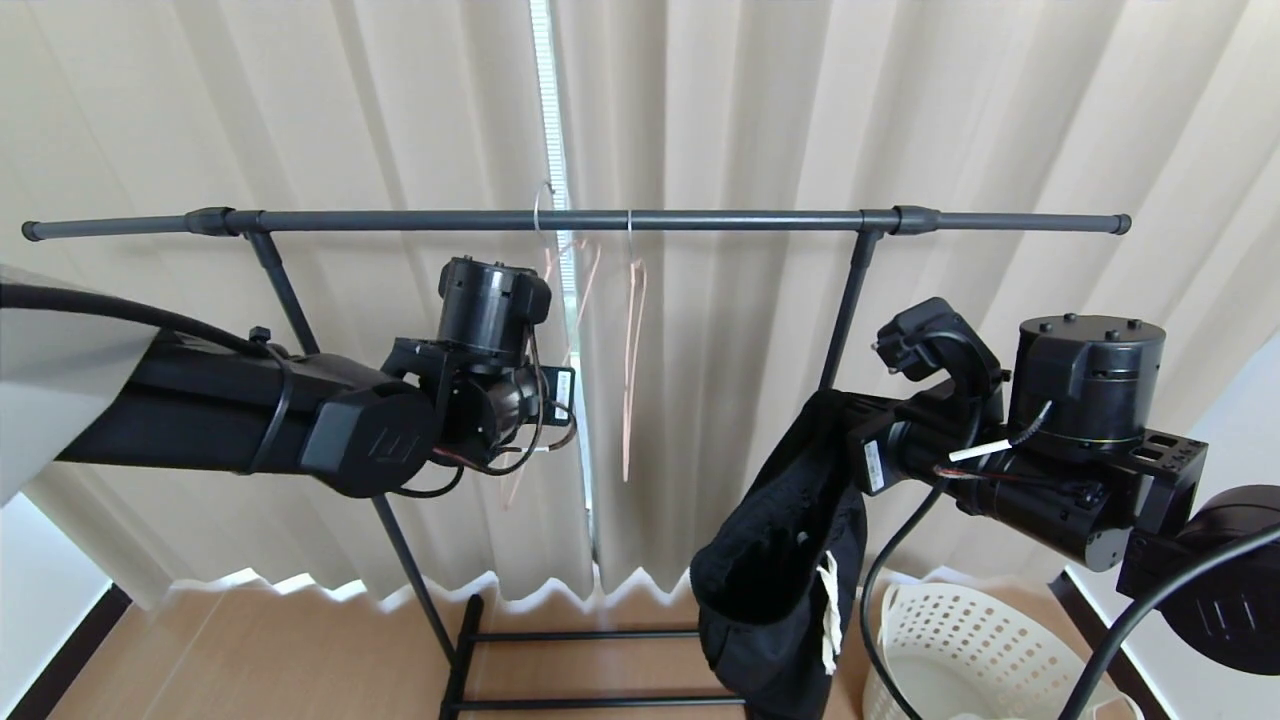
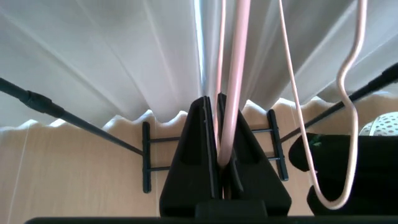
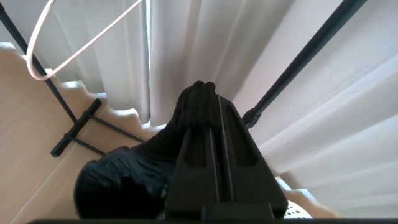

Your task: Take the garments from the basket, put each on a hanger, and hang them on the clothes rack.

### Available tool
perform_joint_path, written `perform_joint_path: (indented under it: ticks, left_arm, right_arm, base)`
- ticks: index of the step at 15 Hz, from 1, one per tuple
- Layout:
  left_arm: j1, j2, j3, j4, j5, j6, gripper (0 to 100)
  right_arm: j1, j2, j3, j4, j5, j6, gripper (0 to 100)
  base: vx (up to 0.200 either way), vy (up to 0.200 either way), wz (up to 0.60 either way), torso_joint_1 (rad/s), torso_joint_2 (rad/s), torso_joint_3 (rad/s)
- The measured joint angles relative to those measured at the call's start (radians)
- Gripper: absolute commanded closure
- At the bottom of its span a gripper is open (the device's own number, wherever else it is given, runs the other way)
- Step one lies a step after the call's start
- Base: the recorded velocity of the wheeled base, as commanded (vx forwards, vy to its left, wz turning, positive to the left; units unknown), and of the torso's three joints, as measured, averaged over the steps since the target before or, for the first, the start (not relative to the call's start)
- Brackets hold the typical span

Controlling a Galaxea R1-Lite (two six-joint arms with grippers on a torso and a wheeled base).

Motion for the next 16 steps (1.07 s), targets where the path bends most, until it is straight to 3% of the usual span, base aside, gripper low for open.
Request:
perform_joint_path:
  ticks: [5, 11, 16]
  left_arm:
    - [0.004, -0.102, 0.240, -0.160, -0.080, 0.075, 100]
    - [0.031, -0.240, 0.453, -0.250, -0.117, 0.084, 100]
    - [0.038, -0.380, 0.611, -0.333, -0.275, 0.148, 100]
  right_arm:
    - [0.000, 0.002, -0.001, 0.000, 0.000, 0.000, 100]
    - [0.000, 0.004, 0.000, 0.000, 0.000, 0.000, 100]
    - [0.000, 0.004, 0.000, 0.000, 0.000, 0.000, 100]
  base:
    - [0.000, 0.000, 0.00, 0.000, 0.00, 0.000]
    - [0.000, 0.000, 0.00, 0.000, 0.00, 0.000]
    - [0.000, 0.000, 0.00, 0.000, 0.00, 0.000]
